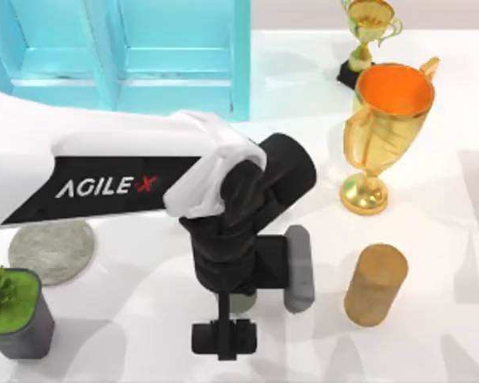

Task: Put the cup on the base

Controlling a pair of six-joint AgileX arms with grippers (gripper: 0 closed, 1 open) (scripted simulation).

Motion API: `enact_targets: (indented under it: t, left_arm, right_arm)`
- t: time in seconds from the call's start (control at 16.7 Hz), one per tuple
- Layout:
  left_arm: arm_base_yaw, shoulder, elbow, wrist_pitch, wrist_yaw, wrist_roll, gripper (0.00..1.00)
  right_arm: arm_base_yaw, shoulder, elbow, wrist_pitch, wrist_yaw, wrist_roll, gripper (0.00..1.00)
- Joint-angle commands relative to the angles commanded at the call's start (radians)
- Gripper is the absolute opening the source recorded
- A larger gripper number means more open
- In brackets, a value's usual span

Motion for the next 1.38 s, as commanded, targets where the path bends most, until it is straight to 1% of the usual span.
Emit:
enact_targets:
  t: [0.54,0.6,1.14,1.26,1.38]
  left_arm:
    - [0.000,0.000,0.000,0.000,0.000,0.000,0.02]
    - [0.000,0.000,0.000,0.000,0.000,0.000,0.00]
    - [0.003,-0.001,0.001,-0.001,0.000,-0.001,0.00]
    - [0.022,0.000,0.018,-0.020,0.000,-0.035,0.00]
    - [0.078,-0.004,0.043,-0.050,0.001,-0.104,0.00]
  right_arm:
    - [0.000,0.000,0.000,0.000,0.000,0.000,1.00]
    - [0.000,0.000,0.000,0.000,0.000,0.000,1.00]
    - [0.000,0.000,0.000,0.000,0.000,0.000,1.00]
    - [0.000,0.000,0.000,0.000,0.000,0.000,1.00]
    - [0.000,0.000,0.000,0.000,0.000,0.000,1.00]
